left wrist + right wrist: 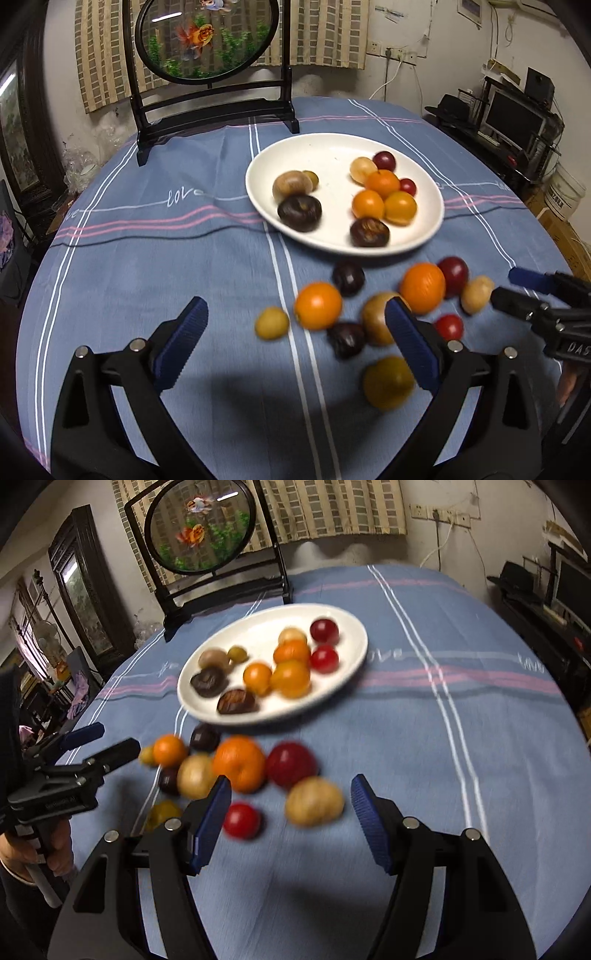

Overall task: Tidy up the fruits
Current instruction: 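Grasp a yellow-green tomato with the left gripper while the right grasps a pale potato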

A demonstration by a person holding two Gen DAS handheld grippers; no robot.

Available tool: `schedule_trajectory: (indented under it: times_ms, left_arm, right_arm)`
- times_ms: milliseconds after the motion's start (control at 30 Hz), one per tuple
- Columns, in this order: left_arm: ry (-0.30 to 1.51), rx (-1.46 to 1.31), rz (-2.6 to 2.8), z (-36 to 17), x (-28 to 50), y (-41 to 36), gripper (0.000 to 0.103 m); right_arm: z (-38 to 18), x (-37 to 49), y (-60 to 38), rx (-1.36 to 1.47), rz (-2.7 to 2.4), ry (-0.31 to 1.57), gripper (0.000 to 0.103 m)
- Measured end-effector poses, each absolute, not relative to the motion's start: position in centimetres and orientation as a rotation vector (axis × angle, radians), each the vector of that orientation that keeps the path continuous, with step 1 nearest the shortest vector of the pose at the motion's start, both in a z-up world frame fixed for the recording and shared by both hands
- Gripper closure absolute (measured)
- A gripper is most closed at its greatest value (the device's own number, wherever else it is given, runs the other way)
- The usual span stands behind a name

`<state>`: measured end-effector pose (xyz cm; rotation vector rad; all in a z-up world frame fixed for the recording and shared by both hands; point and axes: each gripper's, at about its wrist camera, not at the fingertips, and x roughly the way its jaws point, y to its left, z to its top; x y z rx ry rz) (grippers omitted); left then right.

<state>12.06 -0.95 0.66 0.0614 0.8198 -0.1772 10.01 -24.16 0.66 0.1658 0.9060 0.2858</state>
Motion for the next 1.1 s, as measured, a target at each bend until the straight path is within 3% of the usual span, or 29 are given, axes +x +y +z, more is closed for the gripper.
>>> schedule_trajectory:
  times_ms: [933,1000,1067,1100]
  left_arm:
    - [0.910,0.112,-0.255,-3.5,8.5,-5.0,0.005]
    - [0.939,0.100,-0.278,-4.0,9.0,-5.2,0.008]
    - [0.990,0.091,-0.295,-5.0,9.7,-5.4,0.024]
    - [0.994,0.094,-0.290,-5.2,9.8,-5.4,0.024]
  right_arm:
    - [-1.5,5.5,-24.9,0.198,0.316,0.922,0.035]
    - [-1.5,5.5,-24.9,0.198,0.316,0.922,0.035]
    - [-1.6,5.5,-25.0,0.197,0.314,0.924,0.035]
    - [-1.7,5.5,-25.1,0.197,0.314,0.924,0.035]
